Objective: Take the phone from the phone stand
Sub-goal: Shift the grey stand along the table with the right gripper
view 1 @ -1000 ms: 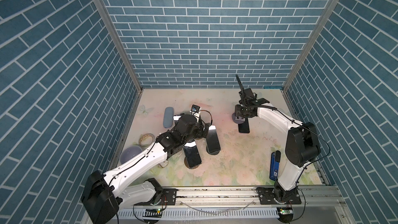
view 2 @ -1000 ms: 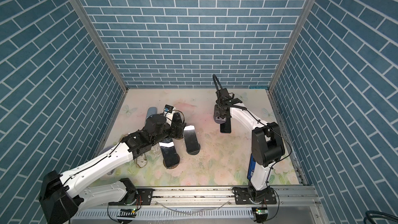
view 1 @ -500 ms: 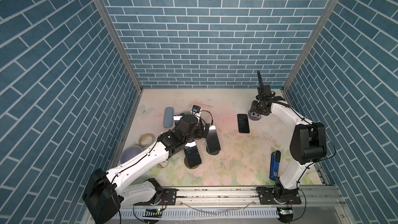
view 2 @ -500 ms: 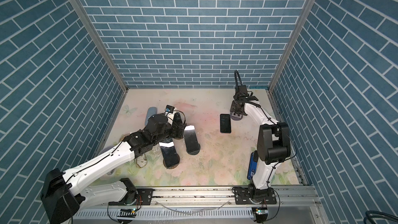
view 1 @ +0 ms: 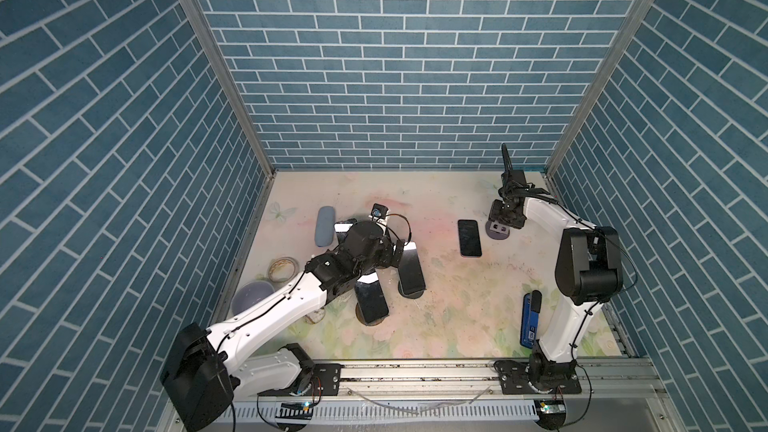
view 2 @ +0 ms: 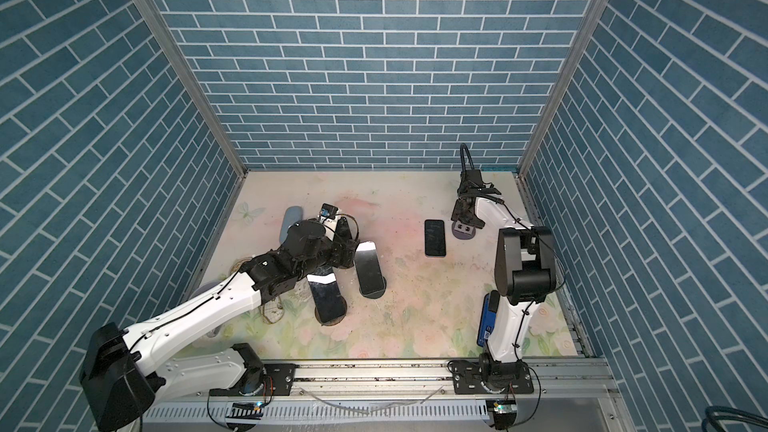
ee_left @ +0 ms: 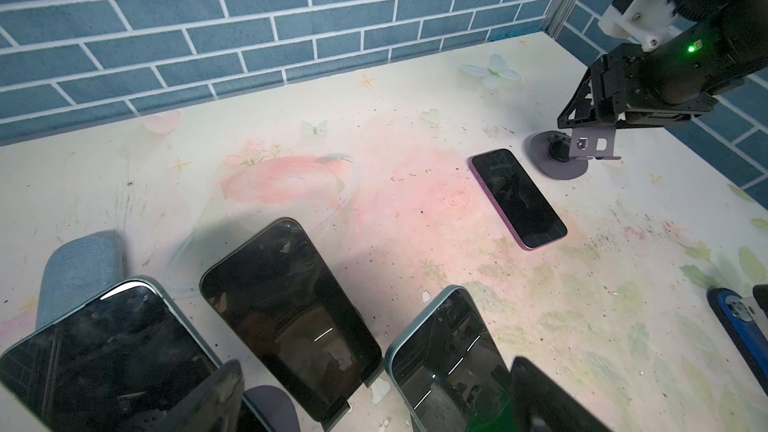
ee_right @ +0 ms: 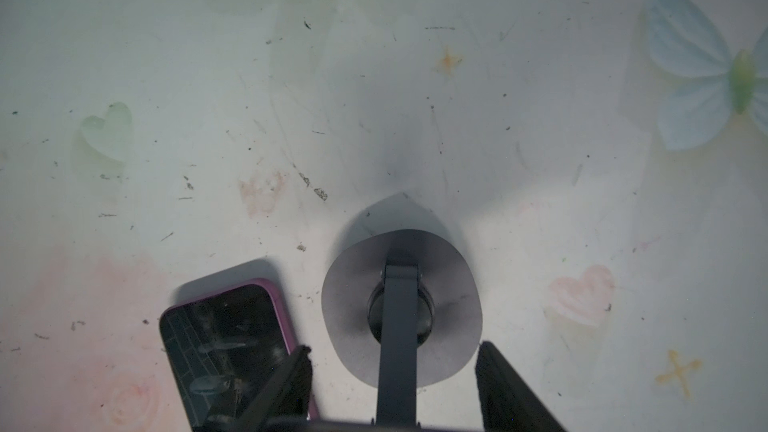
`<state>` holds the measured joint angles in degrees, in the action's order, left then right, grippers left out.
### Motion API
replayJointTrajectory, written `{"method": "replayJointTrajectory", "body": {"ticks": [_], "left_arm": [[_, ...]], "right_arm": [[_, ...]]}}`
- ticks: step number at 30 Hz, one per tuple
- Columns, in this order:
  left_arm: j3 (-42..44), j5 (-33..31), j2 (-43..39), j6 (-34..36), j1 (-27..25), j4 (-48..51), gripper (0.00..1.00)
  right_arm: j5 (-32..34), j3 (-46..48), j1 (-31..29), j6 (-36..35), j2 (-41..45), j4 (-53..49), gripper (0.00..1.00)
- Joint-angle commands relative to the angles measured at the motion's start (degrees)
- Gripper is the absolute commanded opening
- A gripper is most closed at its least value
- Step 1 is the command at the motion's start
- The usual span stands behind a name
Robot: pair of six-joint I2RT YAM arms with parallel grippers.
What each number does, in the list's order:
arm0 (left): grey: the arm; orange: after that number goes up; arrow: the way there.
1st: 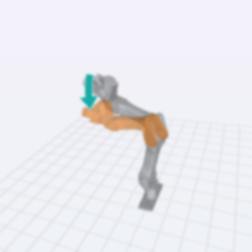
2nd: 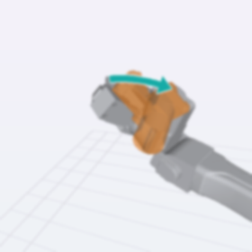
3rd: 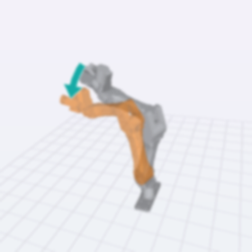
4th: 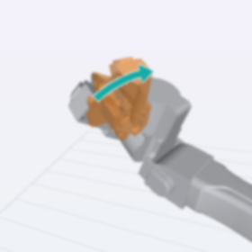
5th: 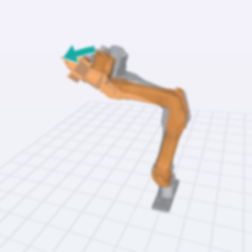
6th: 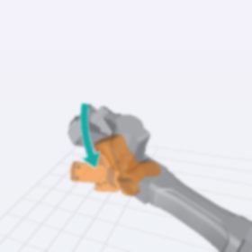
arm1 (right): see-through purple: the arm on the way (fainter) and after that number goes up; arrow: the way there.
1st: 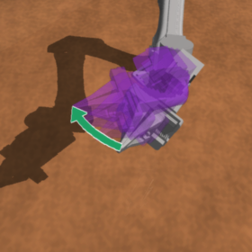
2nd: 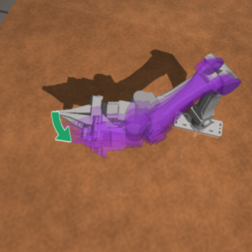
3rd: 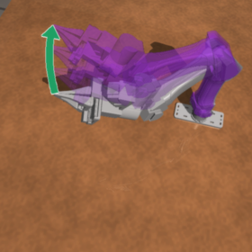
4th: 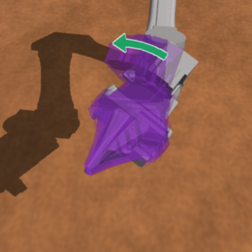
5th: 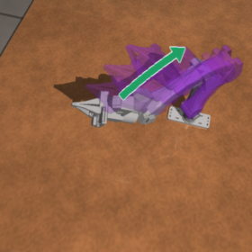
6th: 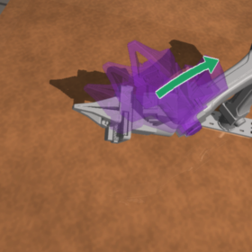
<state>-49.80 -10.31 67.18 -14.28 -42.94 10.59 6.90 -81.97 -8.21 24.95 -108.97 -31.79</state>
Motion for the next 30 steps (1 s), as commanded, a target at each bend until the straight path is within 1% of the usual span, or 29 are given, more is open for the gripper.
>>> {"method": "replayJointTrajectory", "body": {"ticks": [1, 3, 11, 13, 15, 17, 18, 20, 25, 30], "left_arm": [[-1.0, -0.4, 0.5, 0.6, -0.3, 0.3, 1.0], [-1.0, -0.5, 0.6, 0.6, -0.3, 0.1, 1.0], [-0.7, -1.0, 0.6, 0.7, -0.3, -0.4, 1.0], [-0.2, -1.0, 0.5, 0.3, -0.3, -1.4, 1.0], [0.5, -1.1, 0.1, -0.4, -0.3, -2.7, 1.0], [0.9, -1.8, -0.3, -1.6, -0.3, -3.5, 1.0], [1.0, -2.3, -0.3, -1.9, -0.3, -3.6, 1.0], [0.9, -3.5, -0.4, -2.3, -0.3, -3.4, 1.0], [0.9, -4.3, -0.4, -2.5, -0.3, -2.5, 1.0], [-0.7, -7.0, 0.0, -2.4, -0.3, 2.6, 1.0]], "right_arm": [[1.3, 0.6, 0.4, -1.7, -1.6, 0.5, 0.41], [1.3, 0.4, 0.5, -1.7, -2.2, 0.4, 0.42], [0.9, -0.4, 0.5, -1.5, -4.0, -0.7, 0.56], [0.9, -0.5, 0.6, -1.5, -3.9, -0.8, 0.62], [1.0, -0.4, 0.6, -1.4, -3.4, -0.8, 0.7], [1.2, -0.2, 0.6, -1.3, -2.6, -0.7, 0.81], [1.2, -0.2, 0.6, -1.4, -2.3, -0.7, 0.83], [1.5, -0.3, 0.6, -1.5, -1.4, -1.0, 0.85], [2.1, -0.3, 0.6, -1.7, 1.8, -1.2, 0.86], [1.8, 0.9, 0.4, -1.6, 6.0, -1.0, 0.87]]}}
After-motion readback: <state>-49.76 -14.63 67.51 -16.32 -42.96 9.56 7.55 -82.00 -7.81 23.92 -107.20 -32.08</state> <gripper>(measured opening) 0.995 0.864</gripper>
